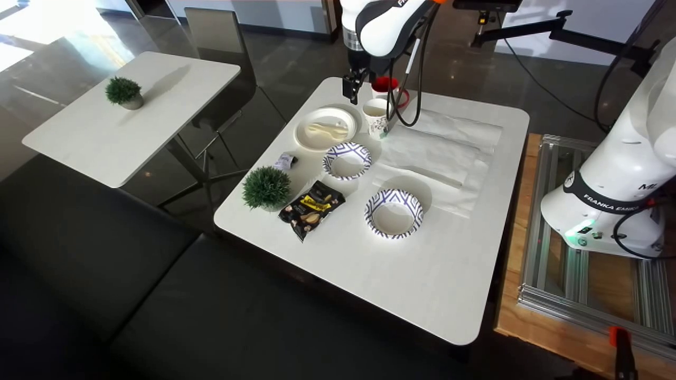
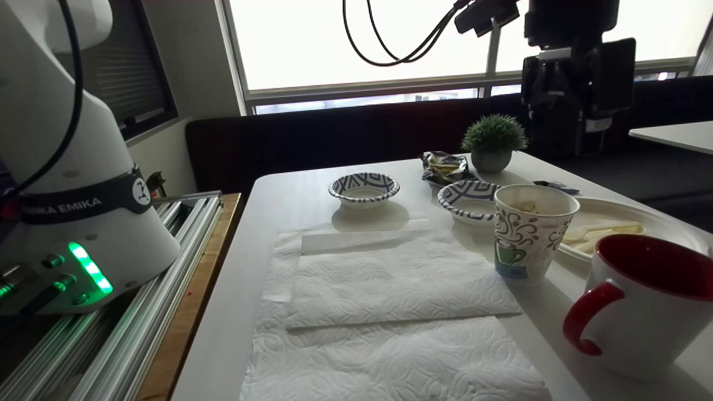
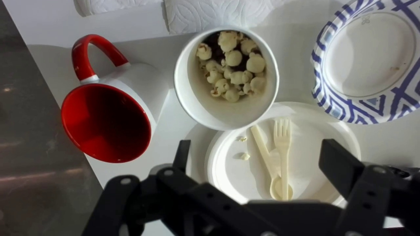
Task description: Put the white fork and spoon on the white napkin.
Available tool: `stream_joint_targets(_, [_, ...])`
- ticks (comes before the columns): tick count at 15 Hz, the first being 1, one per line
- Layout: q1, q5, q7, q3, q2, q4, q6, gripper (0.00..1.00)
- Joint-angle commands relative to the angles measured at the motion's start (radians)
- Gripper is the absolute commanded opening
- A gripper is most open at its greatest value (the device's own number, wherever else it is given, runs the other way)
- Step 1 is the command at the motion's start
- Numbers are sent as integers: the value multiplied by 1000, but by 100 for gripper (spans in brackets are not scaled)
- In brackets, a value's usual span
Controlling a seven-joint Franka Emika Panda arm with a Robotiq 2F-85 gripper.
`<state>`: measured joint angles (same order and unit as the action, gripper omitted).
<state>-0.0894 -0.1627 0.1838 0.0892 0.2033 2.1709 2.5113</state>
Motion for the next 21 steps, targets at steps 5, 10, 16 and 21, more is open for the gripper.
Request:
stream_joint_targets(5, [-21, 89, -88, -1, 142, -103, 96, 100])
stream_joint_targets(10, [-54, 162, -236, -43, 296, -255, 135, 100])
stream_joint_targets(16, [-78, 220, -308, -109, 468, -447, 125, 100])
stream_joint_targets(21, [-53, 201, -281, -112, 591, -560, 127, 100])
